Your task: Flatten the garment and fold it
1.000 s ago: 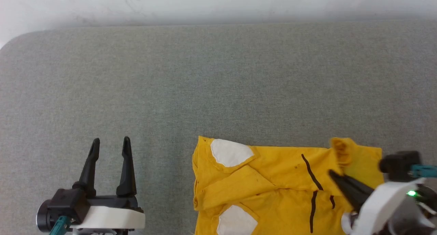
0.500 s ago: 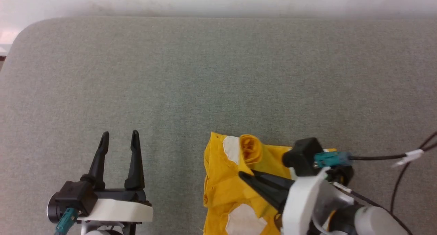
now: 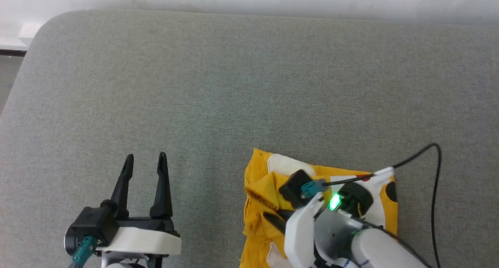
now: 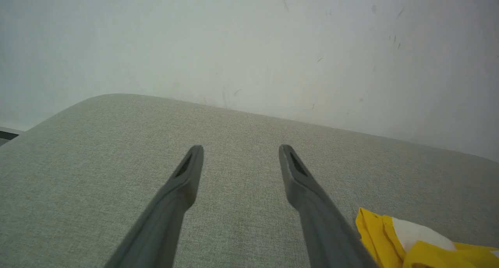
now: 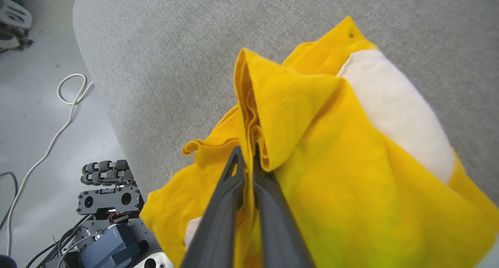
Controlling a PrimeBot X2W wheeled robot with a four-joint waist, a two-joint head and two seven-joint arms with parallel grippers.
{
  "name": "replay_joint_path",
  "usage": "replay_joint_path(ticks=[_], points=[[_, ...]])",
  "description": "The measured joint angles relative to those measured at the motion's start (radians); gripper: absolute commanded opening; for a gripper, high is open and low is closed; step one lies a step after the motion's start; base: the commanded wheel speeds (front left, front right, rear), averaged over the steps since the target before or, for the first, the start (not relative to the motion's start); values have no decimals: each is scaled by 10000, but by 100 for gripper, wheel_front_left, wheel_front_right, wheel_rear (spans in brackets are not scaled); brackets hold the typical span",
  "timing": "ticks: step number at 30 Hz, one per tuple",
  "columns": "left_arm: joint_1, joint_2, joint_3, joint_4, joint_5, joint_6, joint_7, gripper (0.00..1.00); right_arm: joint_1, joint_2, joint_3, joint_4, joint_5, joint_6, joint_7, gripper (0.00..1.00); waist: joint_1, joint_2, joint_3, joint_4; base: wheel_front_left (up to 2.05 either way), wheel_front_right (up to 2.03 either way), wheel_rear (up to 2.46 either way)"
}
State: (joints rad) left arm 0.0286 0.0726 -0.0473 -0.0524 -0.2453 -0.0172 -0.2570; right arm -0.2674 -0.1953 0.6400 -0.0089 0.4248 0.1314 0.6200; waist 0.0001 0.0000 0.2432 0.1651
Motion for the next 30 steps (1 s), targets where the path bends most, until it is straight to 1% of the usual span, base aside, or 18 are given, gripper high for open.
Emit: replay_joint_path(ticks=[3,4,5,6,7,12,16,18,21,24,27,29,30], points=[[-39,-52,15,77,15,-36,0,100,-201,249,282,959,-320,2,-63,15,0,0,-24,15,0,0,0],[-94,-56,19,100,15,-86,0,100,-253,332,393,1223,-399,0,-63,22,0,0,-40,15,0,0,0],[-149,-63,21,115,23,-98,0,100,-322,391,527,1457,-495,2,-58,37,-1,0,-58,13,0,0,0],[-167,-67,27,125,27,-100,0,100,-393,447,610,1632,-560,2,-58,78,0,0,-75,7,0,0,0],[-167,-71,35,151,27,-111,0,100,-449,500,675,1768,-577,2,-65,100,0,0,-92,-2,0,0,0],[-164,-90,121,245,29,-178,0,100,-630,794,685,1847,-477,2,-383,100,-1,0,-201,-114,0,0,0],[-139,-105,205,290,81,-247,0,100,-659,729,113,1243,-347,2,-543,100,-1,0,-292,-283,0,0,0],[-119,-115,242,291,100,-257,0,100,-620,593,-476,759,-349,2,-631,100,0,0,-341,-375,0,0,0],[-85,-127,284,295,102,-263,0,100,-134,290,-1797,-42,-443,2,-757,100,-1,0,-406,-508,0,0,0],[-81,-132,293,293,161,-318,0,100,930,79,-3304,-777,-669,2,-786,100,-1,0,-453,-630,0,0,0],[-77,-138,303,274,205,-345,0,100,2098,61,-4631,-1411,-842,2,-777,100,-1,0,-482,-740,0,0,0],[-70,-138,326,236,270,-347,0,100,2765,81,-5281,-1722,-991,0,-777,100,-1,0,-493,-810,0,0,0],[-62,-140,347,199,280,-349,0,100,3037,52,-5413,-1824,-1060,2,-779,100,-1,0,-495,-842,0,0,0]])
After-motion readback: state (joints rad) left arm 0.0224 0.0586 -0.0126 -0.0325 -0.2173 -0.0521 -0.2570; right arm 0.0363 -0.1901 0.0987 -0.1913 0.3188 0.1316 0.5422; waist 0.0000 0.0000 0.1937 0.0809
